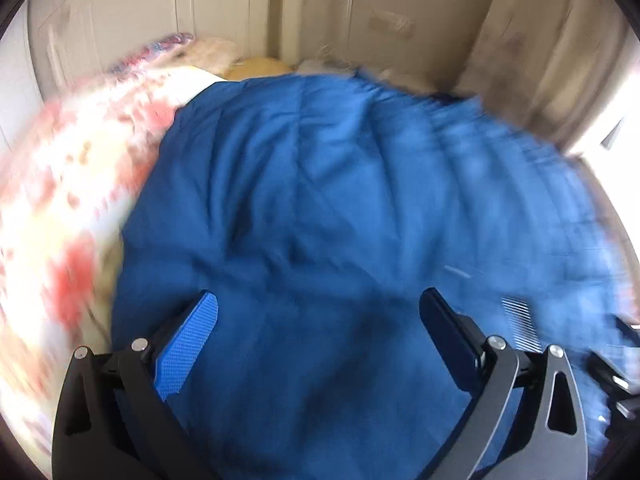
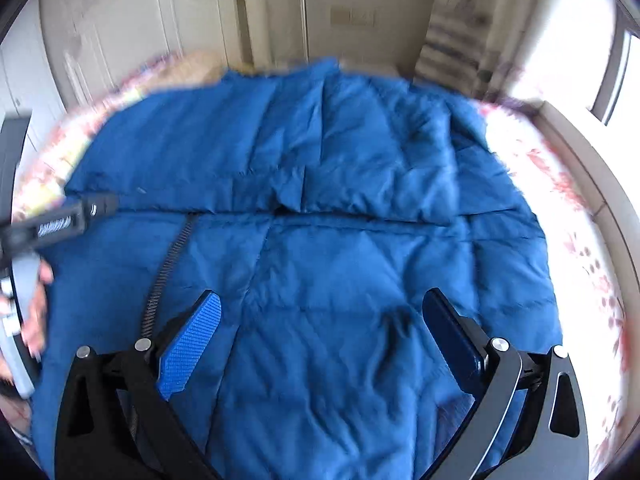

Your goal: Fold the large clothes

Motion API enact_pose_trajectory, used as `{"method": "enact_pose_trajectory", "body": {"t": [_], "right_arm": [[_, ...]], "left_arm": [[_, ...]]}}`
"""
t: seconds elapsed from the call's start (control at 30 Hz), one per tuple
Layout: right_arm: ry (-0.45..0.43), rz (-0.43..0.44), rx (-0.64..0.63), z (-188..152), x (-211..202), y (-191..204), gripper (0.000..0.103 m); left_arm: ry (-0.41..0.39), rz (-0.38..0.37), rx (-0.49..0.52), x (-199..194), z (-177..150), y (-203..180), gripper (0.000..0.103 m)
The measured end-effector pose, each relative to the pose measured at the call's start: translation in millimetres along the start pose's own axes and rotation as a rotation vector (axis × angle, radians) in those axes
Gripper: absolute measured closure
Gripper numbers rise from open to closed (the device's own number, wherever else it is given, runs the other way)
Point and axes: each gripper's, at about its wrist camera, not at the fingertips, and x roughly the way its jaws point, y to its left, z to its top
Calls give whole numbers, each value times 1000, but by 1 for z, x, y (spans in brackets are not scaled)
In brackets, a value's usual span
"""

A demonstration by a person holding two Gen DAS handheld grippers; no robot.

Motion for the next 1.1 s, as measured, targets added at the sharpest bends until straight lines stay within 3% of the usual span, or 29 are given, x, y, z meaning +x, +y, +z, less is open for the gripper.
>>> {"method": "enact_pose_trajectory", "body": {"t": [0.03,0.07,0.13,0.2,0.33,0.47,0.5,0.53,0.6,0.7,0.8,0.87,0.97,1.1], "right_arm": [[-13,-11,12,-6,-5,-6,5],[2,-33,18,-11,-3,-12,4],[92,-60,15,-22,14,-24,4],[79,-70,-35,-25,12,-19,4],[71,-99,-61,-33,-5,-14,4],[0,11,-73,-61,-35,-13,4],[42,2,-108,-70,-29,-12,4],[75,-18,-149,-77,-21,-10,4],[61,-17,-149,-77,-24,-9,4],[48,-54,-131,-79,-39,-7,4],[-15,29,-159,-92,-62,0,4],[39,-8,-212,-107,-52,6,4],[18,-16,-204,-114,-56,0,4],[-20,-63,-214,-124,-86,-3,5]], "left_arm": [[-7,-70,3,-13,-12,-2,2],[7,-69,26,-18,-21,-6,2],[85,39,144,-11,-43,-19,2],[64,106,250,-10,-55,-29,2],[84,187,215,-25,-60,-22,2],[66,113,219,-52,-87,-14,2],[72,127,246,-50,-95,-14,2],[30,134,287,-54,-104,-14,2],[29,127,277,-57,-106,-11,2],[30,184,258,-66,-109,-9,2],[7,196,284,-75,-126,-8,2],[12,162,260,-80,-131,-1,2],[38,132,200,-83,-130,12,2],[-11,141,189,-112,-148,27,2]]}}
